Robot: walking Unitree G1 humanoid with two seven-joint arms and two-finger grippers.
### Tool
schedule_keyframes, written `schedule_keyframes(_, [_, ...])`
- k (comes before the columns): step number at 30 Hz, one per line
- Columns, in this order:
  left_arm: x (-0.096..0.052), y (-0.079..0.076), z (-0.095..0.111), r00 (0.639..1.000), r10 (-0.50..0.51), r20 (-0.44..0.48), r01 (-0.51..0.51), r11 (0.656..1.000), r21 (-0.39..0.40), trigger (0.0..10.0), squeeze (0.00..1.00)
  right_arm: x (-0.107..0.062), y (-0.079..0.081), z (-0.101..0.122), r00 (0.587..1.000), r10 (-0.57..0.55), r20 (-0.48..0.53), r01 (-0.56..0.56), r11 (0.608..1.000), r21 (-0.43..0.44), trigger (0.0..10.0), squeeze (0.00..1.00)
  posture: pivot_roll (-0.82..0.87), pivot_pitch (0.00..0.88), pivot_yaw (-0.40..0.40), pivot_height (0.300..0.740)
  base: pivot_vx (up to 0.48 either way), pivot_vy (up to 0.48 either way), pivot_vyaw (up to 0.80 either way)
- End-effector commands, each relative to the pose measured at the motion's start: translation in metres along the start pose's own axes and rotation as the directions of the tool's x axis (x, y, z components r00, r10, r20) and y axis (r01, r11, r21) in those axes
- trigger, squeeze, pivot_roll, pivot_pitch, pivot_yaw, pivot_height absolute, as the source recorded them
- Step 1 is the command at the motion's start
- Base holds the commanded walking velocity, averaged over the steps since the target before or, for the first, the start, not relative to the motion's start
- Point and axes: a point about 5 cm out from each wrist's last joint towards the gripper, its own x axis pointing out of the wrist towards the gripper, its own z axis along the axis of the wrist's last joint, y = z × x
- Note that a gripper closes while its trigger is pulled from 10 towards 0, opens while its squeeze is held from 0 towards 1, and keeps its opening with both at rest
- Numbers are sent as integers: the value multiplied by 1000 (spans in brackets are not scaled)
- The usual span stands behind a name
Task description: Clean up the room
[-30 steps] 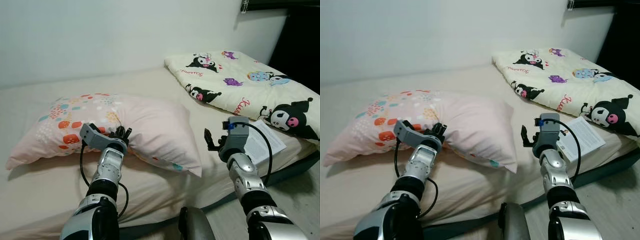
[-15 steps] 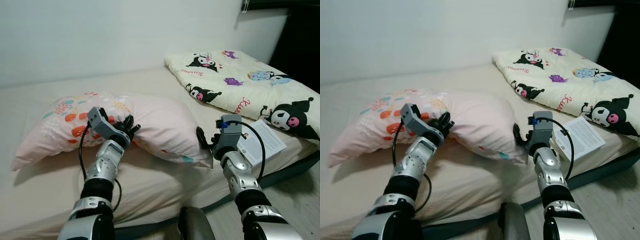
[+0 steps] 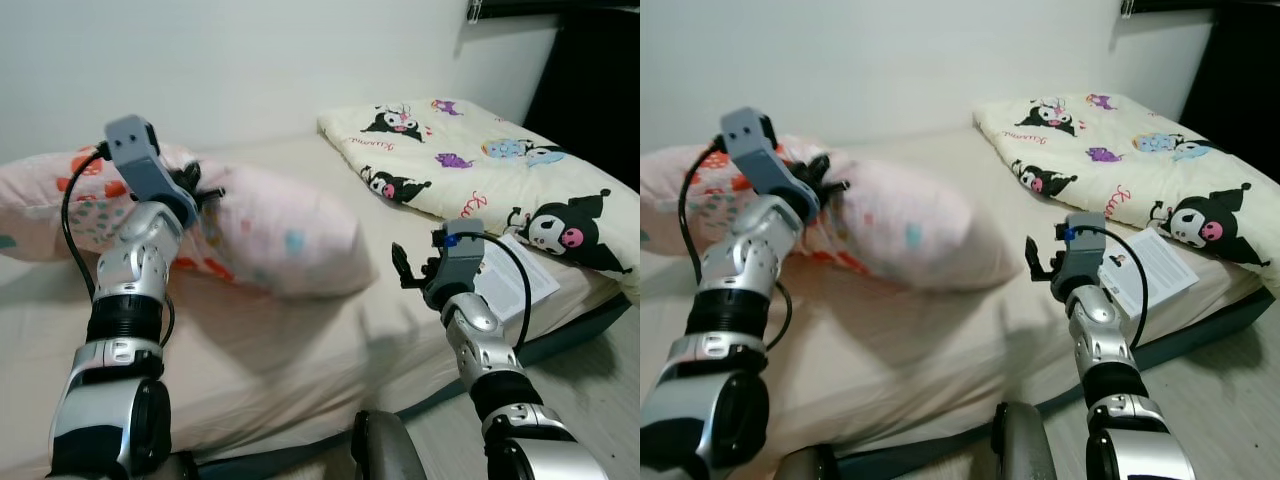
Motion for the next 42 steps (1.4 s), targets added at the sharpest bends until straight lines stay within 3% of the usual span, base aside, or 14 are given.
schedule_keyframes(1, [-3, -4, -3, 1000, 3, -3, -3, 999, 41, 10000, 0, 3, 1, 7, 1000, 14, 20, -14, 1000, 1, 10000, 0, -79, 0, -27, 459, 0, 0, 0])
schedule_keyframes(7, [-12, -14, -26, 999, -4, -49, 6, 999, 45, 10000, 0, 4, 4, 11, 999, 23, 36, -23, 1000, 8, 10000, 0, -73, 0, -30, 479, 0, 0, 0])
schedule_keyframes(14, [-19, -22, -37, 998, -22, -63, 25, 999, 47, 10000, 0, 4, 5, 11, 999, 28, 40, -29, 1000, 11, 10000, 0, -65, 0, -32, 493, 0, 0, 0])
schedule_keyframes(18, [-29, -37, -54, 994, -86, -69, 94, 988, 125, 10000, 0, 5, 5, 17, 998, 30, 59, -31, 999, 16, 10000, 0, -66, 0, -31, 513, 0, 0, 0])
schedule_keyframes(21, [-30, -42, -52, 993, -110, -52, 118, 975, 189, 10000, 0, 6, 4, 20, 997, 28, 71, -30, 999, 20, 10000, 0, -67, 0, -30, 522, 0, 0, 0])
schedule_keyframes(24, [-30, -42, -50, 993, -113, -43, 119, 972, 201, 10000, 0, 6, 3, 22, 997, 26, 79, -28, 999, 25, 10000, 0, -67, 0, -28, 527, 0, 0, 0])
schedule_keyframes(31, [-23, -32, -26, 996, -76, 48, 62, 967, 246, 10000, 0, 6, -2, 31, 994, 17, 109, -22, 999, 37, 10000, 0, -80, 0, -23, 551, 0, 0, 0])
schedule_keyframes(36, [-16, -34, -11, 992, -76, 98, 53, 973, 224, 10000, 0, 7, -2, 34, 993, 17, 119, -22, 999, 40, 10000, 0, -81, 0, -20, 571, 0, 0, 0])
schedule_keyframes(42, [-19, -38, -18, 993, -85, 79, 68, 979, 192, 10000, 0, 5, 0, 29, 994, 26, 106, -30, 999, 40, 10000, 0, -87, 0, -23, 585, 0, 0, 0])
